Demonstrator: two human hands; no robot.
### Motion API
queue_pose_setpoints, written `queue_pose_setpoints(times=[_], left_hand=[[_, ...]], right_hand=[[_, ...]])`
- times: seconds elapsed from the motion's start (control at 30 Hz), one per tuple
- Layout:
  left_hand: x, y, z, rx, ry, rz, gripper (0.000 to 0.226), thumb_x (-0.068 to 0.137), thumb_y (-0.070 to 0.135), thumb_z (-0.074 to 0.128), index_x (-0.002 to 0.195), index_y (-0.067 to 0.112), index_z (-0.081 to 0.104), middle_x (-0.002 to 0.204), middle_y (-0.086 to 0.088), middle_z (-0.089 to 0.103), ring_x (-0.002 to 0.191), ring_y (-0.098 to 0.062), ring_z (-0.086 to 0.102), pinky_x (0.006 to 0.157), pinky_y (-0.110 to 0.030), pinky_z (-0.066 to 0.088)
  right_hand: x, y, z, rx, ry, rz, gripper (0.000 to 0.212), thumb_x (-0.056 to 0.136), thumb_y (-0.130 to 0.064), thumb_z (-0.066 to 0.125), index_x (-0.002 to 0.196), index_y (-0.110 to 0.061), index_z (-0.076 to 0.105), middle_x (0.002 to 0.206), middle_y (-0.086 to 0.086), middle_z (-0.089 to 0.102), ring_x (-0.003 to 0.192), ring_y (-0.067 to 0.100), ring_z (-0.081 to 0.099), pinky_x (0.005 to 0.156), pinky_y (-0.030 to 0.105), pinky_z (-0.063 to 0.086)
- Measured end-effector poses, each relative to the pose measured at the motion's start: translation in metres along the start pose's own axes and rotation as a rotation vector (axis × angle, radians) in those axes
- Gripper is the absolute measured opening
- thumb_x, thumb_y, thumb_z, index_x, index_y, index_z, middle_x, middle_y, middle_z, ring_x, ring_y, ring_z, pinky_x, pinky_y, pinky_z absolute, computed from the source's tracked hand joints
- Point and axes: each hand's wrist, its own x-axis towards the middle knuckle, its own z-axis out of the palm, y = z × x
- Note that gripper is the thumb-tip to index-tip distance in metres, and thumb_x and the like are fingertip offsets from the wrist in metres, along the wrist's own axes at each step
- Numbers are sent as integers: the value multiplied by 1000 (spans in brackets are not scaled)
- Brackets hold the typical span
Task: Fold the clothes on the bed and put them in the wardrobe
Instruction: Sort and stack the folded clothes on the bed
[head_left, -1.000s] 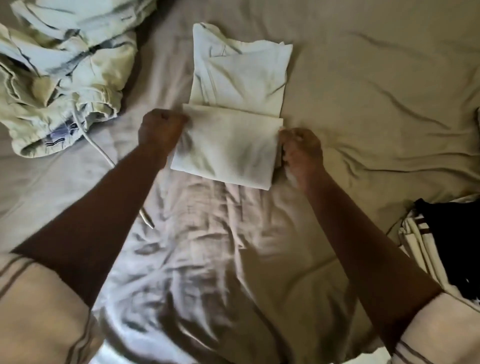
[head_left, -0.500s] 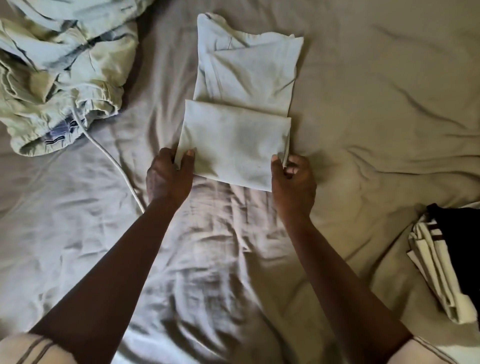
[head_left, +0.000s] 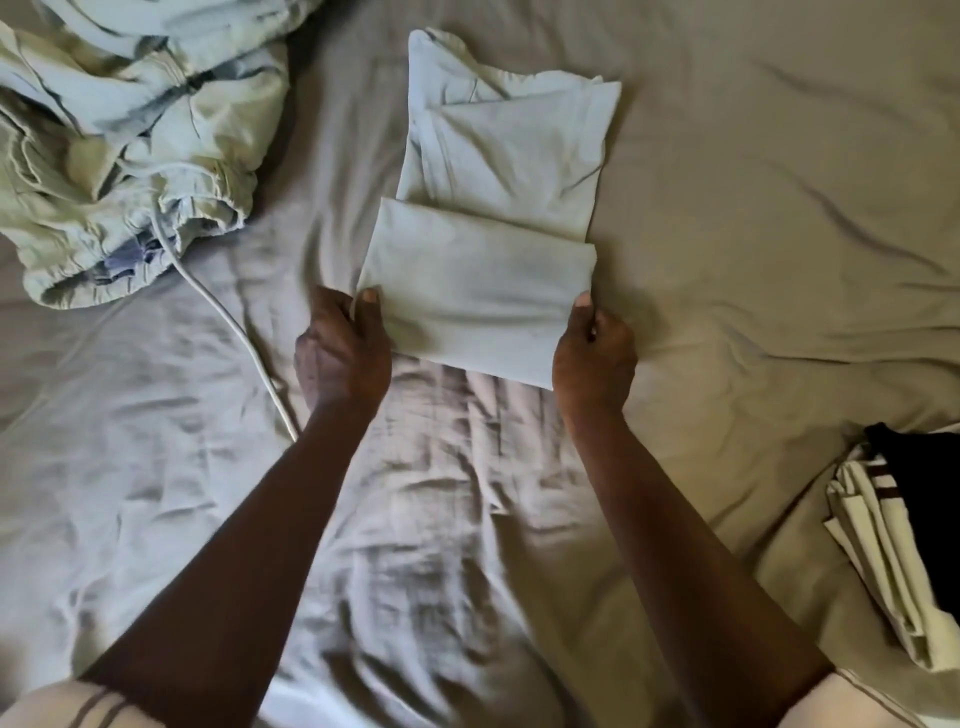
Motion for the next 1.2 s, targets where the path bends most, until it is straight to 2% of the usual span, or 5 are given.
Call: queue_pose_setpoints(times=[0.17, 0.33, 0.7, 0.97, 1.2], left_hand=[[2, -6, -7, -118, -130, -37, 36, 94, 41, 66, 120, 25, 47, 95, -8, 76, 94, -35, 70, 86, -43, 53], [6, 14, -45, -550, -196, -77, 33, 90, 7, 70, 114, 26, 58, 80, -10, 65, 48, -15, 53, 50, -27, 47], [113, 176, -22, -649, -345, -171, 27, 92, 7, 59, 66, 13, 57, 51, -3, 60, 40, -12, 48, 57, -28, 43], [100, 188, 46, -135, -56, 224, 39, 90, 33, 66, 126, 21, 56, 96, 6, 68, 106, -23, 68, 93, -27, 47], [45, 194, 99, 278, -233, 364, 82, 85, 76, 59, 126, 6, 58, 122, -17, 67, 118, -37, 61, 95, -39, 46]], right_hand=[[-4, -11, -10, 59, -216, 146, 66, 88, -34, 78, 140, -21, 40, 111, -15, 61, 99, 12, 63, 83, 26, 48], [-12, -35, -44, 334, -334, 283, 62, 88, -17, 79, 135, -33, 41, 108, -11, 61, 83, 6, 65, 62, 24, 55], [110, -134, -51, 418, -491, 369, 19, 94, -17, 56, 78, -12, 65, 55, 0, 61, 41, 11, 53, 42, 15, 29], [154, -105, -11, 239, -101, 270, 43, 74, -44, 64, 97, -7, 66, 90, 10, 70, 78, 27, 63, 77, 39, 56], [146, -86, -27, 762, -608, 483, 93, 93, -85, 19, 119, -15, 74, 111, 10, 77, 107, 24, 72, 98, 40, 54]])
